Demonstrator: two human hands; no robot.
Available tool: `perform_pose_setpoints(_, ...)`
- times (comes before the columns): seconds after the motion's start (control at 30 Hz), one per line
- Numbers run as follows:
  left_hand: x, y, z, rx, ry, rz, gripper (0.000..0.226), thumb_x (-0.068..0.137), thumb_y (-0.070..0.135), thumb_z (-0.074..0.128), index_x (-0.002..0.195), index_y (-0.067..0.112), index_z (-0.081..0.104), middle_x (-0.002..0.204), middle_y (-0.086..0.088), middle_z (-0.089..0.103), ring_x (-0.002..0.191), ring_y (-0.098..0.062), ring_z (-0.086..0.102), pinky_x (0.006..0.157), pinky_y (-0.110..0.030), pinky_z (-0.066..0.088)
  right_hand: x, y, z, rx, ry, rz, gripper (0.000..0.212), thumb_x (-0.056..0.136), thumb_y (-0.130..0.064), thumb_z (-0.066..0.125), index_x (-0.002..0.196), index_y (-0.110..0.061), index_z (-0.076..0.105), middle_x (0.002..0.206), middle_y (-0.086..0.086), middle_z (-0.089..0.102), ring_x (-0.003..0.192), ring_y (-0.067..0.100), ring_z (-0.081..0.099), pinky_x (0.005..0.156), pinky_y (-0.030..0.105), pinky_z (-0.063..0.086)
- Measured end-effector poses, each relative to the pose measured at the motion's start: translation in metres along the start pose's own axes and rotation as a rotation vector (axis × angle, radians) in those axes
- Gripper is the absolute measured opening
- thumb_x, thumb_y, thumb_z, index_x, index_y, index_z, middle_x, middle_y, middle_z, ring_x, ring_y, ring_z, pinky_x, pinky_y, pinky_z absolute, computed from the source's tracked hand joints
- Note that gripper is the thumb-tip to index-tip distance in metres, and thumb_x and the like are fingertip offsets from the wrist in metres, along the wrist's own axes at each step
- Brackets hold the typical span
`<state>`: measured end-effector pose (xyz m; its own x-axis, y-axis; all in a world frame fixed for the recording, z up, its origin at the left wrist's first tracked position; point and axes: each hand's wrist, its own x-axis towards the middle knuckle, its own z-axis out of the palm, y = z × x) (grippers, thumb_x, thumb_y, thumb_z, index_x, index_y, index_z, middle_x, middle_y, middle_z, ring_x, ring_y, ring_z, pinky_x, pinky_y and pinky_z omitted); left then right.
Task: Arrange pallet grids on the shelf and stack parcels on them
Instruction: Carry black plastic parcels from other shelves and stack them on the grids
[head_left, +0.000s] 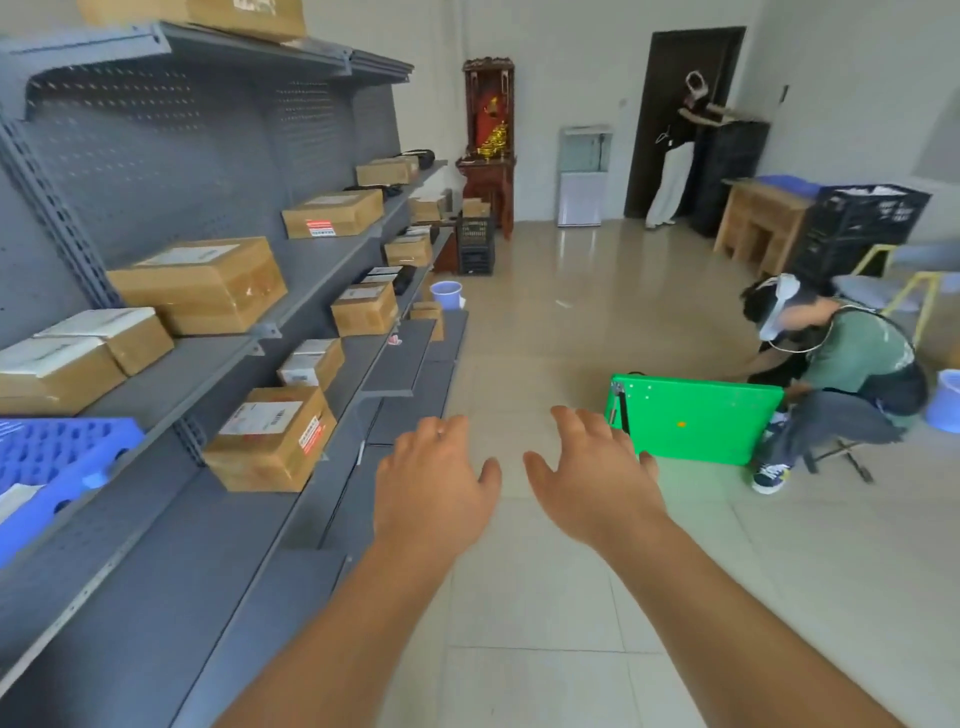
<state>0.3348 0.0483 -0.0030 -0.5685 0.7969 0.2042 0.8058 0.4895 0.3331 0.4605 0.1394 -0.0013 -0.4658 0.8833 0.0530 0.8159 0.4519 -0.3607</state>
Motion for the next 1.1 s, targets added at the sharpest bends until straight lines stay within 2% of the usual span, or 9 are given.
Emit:
perform_pose_setpoints(0.3, 0.142, -0.036, 0.033, -0.025, -0.045, 0.135, 0.054, 0.097, 0.052, 0.048, 0.145, 0.026, 0.043, 0.144, 0.004, 0.049, 0.129, -0.023, 0.046, 0.098, -0.037, 0.039, 0.121, -0.039, 0.029, -0.022, 0.045, 0.113, 0.064, 0.095, -0.058, 0.041, 0.152, -0.031, 0.026, 0.156, -0.002, 0.033, 0.142, 0.027, 0.032, 0.113, 0.053, 0.029)
perform_pose_setpoints(0.53, 0.228, -0.045, 0.069, -0.036, -0.125, 0.214, 0.050, 0.097, 0.049, 0.049, 0.141, 0.025, 0.046, 0.139, 0.001, 0.050, 0.123, -0.025, 0.048, 0.096, -0.039, 0.040, 0.193, -0.037, 0.056, -0.029, 0.049, 0.215, 0.062, 0.095, -0.057, 0.041, 0.150, -0.030, 0.029, 0.152, -0.001, 0.040, 0.138, 0.027, 0.038, 0.114, 0.050, 0.029)
perform_pose_setpoints(0.63, 0.265, -0.037, 0.085, -0.034, -0.135, 0.241, 0.048, 0.096, 0.048, 0.049, 0.138, 0.024, 0.048, 0.135, 0.001, 0.052, 0.121, -0.025, 0.049, 0.094, -0.039, 0.042, 0.229, -0.028, 0.060, -0.018, 0.061, 0.240, 0.063, 0.095, -0.056, 0.042, 0.151, -0.030, 0.029, 0.152, -0.001, 0.040, 0.138, 0.027, 0.038, 0.114, 0.049, 0.028)
perform_pose_setpoints(0.8, 0.334, -0.016, 0.116, -0.015, -0.141, 0.266, 0.051, 0.097, 0.049, 0.048, 0.142, 0.026, 0.045, 0.140, 0.002, 0.049, 0.124, -0.024, 0.048, 0.097, -0.039, 0.042, 0.303, -0.006, 0.067, 0.009, 0.057, 0.251, 0.063, 0.095, -0.057, 0.041, 0.150, -0.030, 0.027, 0.152, -0.001, 0.039, 0.138, 0.027, 0.038, 0.114, 0.050, 0.029)
perform_pose_setpoints(1.1, 0.478, 0.044, 0.152, 0.034, -0.108, 0.202, 0.052, 0.098, 0.049, 0.047, 0.145, 0.028, 0.041, 0.144, 0.004, 0.047, 0.126, -0.022, 0.047, 0.096, -0.039, 0.042, 0.468, 0.037, 0.048, 0.088, 0.038, 0.167, 0.065, 0.096, -0.054, 0.044, 0.153, -0.029, 0.027, 0.156, -0.002, 0.035, 0.141, 0.027, 0.035, 0.115, 0.050, 0.028)
